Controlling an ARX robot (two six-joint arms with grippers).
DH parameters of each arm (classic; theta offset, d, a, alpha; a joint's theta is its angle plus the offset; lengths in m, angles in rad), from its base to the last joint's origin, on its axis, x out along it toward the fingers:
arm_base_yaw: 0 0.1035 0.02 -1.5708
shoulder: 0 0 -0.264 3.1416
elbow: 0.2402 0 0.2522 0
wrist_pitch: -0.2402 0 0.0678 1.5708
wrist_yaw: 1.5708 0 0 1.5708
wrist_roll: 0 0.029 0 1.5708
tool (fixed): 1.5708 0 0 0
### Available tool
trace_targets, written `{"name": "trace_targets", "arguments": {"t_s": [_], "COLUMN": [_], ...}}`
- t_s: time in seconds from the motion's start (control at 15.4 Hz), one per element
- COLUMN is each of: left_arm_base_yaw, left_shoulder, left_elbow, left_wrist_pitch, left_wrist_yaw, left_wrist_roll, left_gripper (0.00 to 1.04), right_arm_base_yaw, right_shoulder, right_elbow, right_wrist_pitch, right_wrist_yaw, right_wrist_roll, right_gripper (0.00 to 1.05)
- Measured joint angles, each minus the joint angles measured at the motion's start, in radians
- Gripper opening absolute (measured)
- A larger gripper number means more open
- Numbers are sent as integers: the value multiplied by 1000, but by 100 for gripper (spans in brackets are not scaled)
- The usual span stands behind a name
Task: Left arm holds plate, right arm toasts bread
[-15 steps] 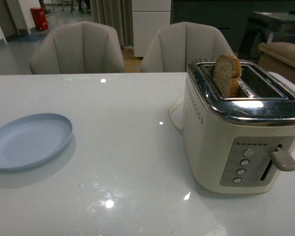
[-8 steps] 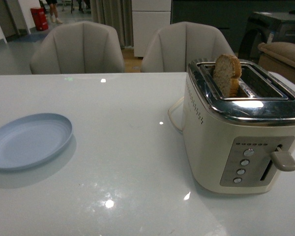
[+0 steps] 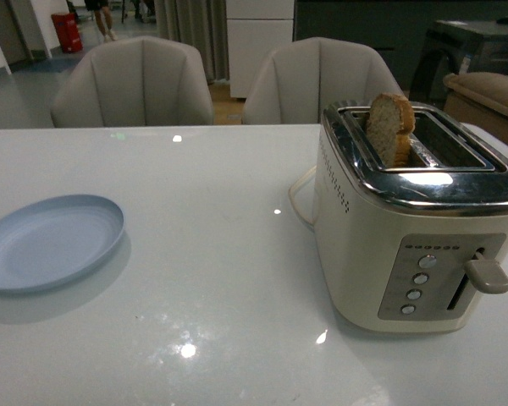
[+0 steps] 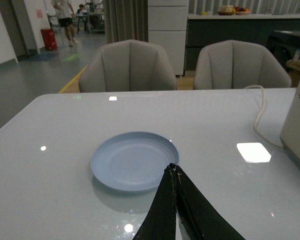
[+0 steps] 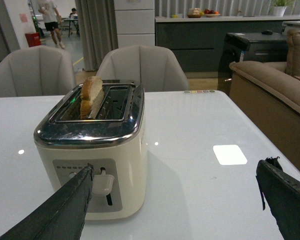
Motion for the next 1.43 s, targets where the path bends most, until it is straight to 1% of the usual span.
{"name": "trace_targets", "arguments": {"t_s": [0.26, 0.33, 0.46, 0.52, 0.59, 0.65, 0.72, 0.78, 1.43], "left_arm_base_yaw": [0, 0, 0, 0, 0, 0, 0, 0, 0], "left_shoulder": [0, 0, 0, 0, 0, 0, 0, 0, 0], "left_elbow": [0, 0, 0, 0, 0, 0, 0, 0, 0], "left_wrist_pitch": [7, 7, 7, 7, 7, 7, 7, 7, 7], "left_wrist_yaw": [-1, -1, -1, -1, -1, -1, -1, -1, -1], "left_wrist_roll": [0, 0, 0, 0, 0, 0, 0, 0, 1], "left_gripper": [2, 6, 26, 38, 55, 67, 85, 98, 98], "right_arm_base_yaw": [0, 0, 0, 0, 0, 0, 0, 0, 0], "right_shoulder": [0, 0, 0, 0, 0, 0, 0, 0, 0], "right_elbow": [0, 0, 0, 0, 0, 0, 0, 0, 0], "right_wrist_pitch": [0, -1, -1, -1, -1, -1, -1, -1, -1], "right_wrist_yaw": [0, 0, 0, 0, 0, 0, 0, 0, 0], "right_wrist_roll": [0, 0, 0, 0, 0, 0, 0, 0, 0], "right_gripper": [98, 98, 98, 98, 98, 98, 98, 98, 98]}}
